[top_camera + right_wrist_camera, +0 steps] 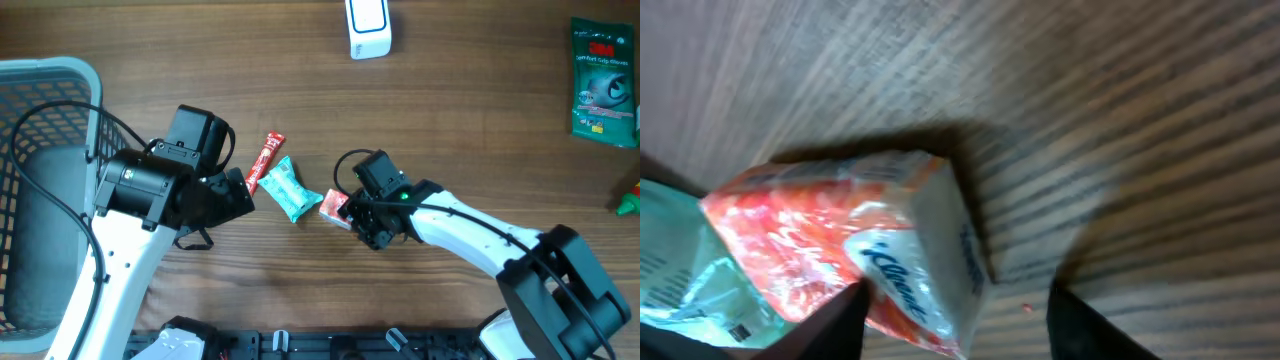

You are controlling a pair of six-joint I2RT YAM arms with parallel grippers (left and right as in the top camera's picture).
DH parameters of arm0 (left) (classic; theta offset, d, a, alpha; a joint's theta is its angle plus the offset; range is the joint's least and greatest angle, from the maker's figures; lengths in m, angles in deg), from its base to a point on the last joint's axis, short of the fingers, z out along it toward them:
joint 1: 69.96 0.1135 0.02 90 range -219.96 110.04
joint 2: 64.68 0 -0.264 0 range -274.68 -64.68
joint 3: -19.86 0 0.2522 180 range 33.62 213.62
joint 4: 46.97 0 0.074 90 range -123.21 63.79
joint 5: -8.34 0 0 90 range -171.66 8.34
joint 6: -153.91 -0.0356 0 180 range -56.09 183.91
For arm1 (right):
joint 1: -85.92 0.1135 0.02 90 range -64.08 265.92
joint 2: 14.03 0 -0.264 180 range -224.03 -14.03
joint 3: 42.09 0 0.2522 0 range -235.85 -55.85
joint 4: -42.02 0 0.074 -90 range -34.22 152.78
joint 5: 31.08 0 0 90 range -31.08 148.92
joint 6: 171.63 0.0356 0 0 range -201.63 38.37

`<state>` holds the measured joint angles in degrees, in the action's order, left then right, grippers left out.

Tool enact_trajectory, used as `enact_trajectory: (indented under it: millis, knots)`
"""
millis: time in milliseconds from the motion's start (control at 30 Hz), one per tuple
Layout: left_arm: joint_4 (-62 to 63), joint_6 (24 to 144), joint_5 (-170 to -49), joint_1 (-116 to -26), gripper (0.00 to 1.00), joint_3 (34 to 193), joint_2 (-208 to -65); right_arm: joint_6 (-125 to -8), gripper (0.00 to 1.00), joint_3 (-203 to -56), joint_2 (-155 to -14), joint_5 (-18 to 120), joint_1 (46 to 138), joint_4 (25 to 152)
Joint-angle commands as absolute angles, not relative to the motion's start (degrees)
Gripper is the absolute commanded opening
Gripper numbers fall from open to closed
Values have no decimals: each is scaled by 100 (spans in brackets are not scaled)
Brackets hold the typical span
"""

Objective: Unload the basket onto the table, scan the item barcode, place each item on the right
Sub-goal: 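Return the right gripper and grasp the red-white tissue box, then lift the tissue box up to the white scanner with the right gripper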

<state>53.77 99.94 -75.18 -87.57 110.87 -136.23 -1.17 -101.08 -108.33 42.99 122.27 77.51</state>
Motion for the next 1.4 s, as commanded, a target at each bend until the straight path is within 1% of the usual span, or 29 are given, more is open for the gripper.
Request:
enact_trajectory:
  millis: [0, 133, 200, 267, 300, 367, 433, 533, 633, 700, 733, 800, 900, 933, 1000, 1033, 1367]
  knots:
    - [5382, 9905, -7544, -8737, 100, 11092, -13581, -69, 54, -10049, -11010, 4555, 12249, 7579]
    - [5384, 9905, -7544, -8737, 100, 11092, -13581, -62, 50, -10049, -11229, 4553, 12300, 7391]
    - [5382, 9905, -7544, -8737, 100, 11092, -13581, -49, 38, -10049, -11367, 4548, 12348, 7371]
    - [5382, 9905, -7544, -8737, 100, 11094, -13581, -64, 22, -10049, -11399, 4529, 12350, 7369]
    - [5382, 9905, -7544, -8737, 100, 11094, -13581, -77, 4, -10049, -11364, 4531, 12348, 7376]
    - [5382, 9905, -7544, -8737, 100, 11092, -13581, -267, 4, -10051, -11283, 4529, 12313, 7354]
    - [5382, 9905, -7544, -8737, 100, 11092, -13581, -707, 4, -10051, -10995, 4503, 12188, 7376]
    - [5382, 9905, -7544, -8737, 100, 11092, -13581, -1915, 4, -10051, -10171, 4511, 11972, 7445]
    - [5382, 9905, -7544, -8737, 100, 11094, -13581, -4527, 4, -10051, -8892, 4553, 11915, 7426]
    - [5382, 9905, -7544, -8737, 100, 11092, -13581, -5710, 4, -10051, -8411, 4487, 11915, 7461]
    - [5382, 9905, -7544, -8737, 100, 11094, -13581, -6053, 5, -10051, -8186, 4345, 11915, 7487]
    - [5382, 9905, -7544, -8737, 100, 11092, -13581, -6840, 4, -10051, -7496, 3818, 11915, 7498]
    - [5382, 9905, -7544, -8737, 100, 11092, -13581, -8516, 4, -10051, -6687, 2885, 11915, 7642]
    - [5382, 9905, -7544, -8737, 100, 11094, -13581, -9325, 4, -10051, -6372, 2210, 11915, 7824]
    - [5382, 9905, -7544, -8737, 100, 11094, -13581, -10206, 4, -10051, -6055, 1462, 11915, 8141]
    - [5384, 9905, -7544, -8737, 100, 11094, -13581, -10435, 4, -10051, -5955, 1322, 11915, 8267]
    - [5382, 9905, -7544, -8737, 100, 11092, -13581, -10706, 4, -10051, -5869, 1008, 11915, 8256]
